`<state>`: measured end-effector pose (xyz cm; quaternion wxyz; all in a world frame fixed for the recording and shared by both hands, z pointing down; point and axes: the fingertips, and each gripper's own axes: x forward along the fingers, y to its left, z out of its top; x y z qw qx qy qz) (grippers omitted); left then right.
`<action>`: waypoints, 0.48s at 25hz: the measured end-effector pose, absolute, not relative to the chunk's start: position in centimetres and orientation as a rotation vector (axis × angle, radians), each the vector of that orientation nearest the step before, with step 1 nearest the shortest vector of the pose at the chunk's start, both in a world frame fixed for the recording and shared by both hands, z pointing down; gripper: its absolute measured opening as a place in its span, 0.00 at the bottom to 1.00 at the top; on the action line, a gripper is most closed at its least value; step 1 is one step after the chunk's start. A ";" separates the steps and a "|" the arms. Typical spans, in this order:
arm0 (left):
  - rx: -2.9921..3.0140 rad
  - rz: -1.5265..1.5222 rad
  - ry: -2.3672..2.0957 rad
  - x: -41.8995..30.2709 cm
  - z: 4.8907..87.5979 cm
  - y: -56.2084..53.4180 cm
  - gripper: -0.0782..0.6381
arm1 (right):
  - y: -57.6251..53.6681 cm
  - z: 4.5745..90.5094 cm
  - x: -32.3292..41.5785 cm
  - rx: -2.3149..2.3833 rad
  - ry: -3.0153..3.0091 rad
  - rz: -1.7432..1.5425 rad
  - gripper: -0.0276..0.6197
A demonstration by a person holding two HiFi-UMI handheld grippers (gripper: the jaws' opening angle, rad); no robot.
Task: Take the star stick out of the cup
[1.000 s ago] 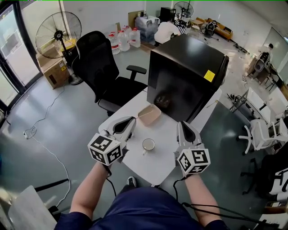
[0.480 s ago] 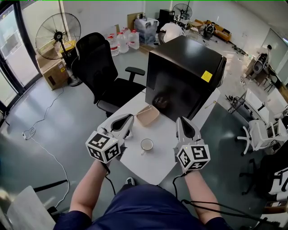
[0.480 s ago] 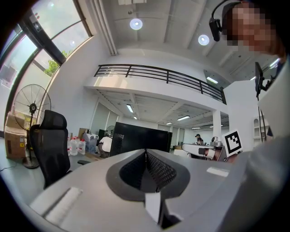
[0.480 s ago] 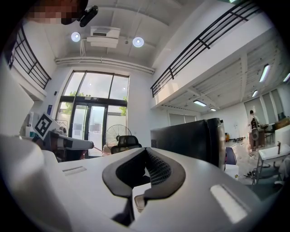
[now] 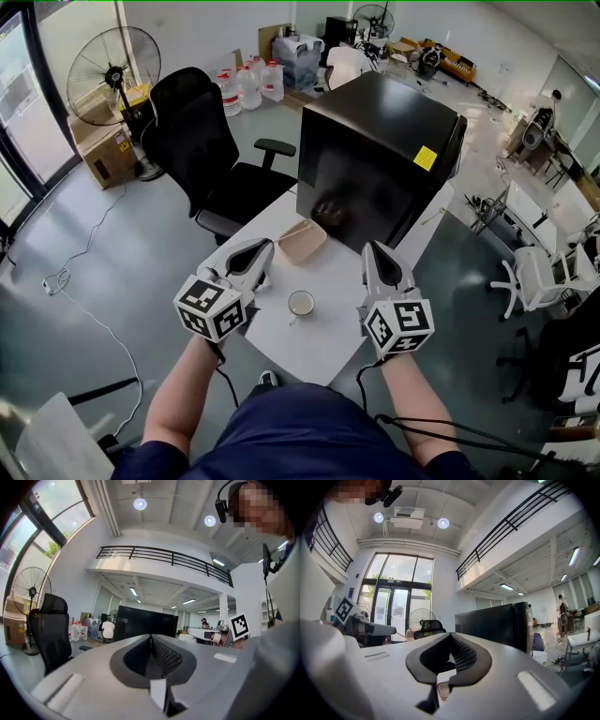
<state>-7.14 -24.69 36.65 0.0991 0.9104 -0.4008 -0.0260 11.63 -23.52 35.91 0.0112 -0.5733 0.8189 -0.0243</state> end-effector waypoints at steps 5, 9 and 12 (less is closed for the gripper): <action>2.697 -0.076 -1.174 -7.0 36.8 -25.0 0.12 | -23.8 36.0 11.6 -1.787 2.561 -0.073 0.05; 2.697 -0.073 -1.174 -7.1 36.7 -25.2 0.12 | -23.8 35.9 11.3 -1.778 2.573 -0.065 0.05; 2.696 -0.071 -1.172 -7.1 36.8 -25.3 0.12 | -23.9 35.9 11.2 -1.773 2.580 -0.062 0.05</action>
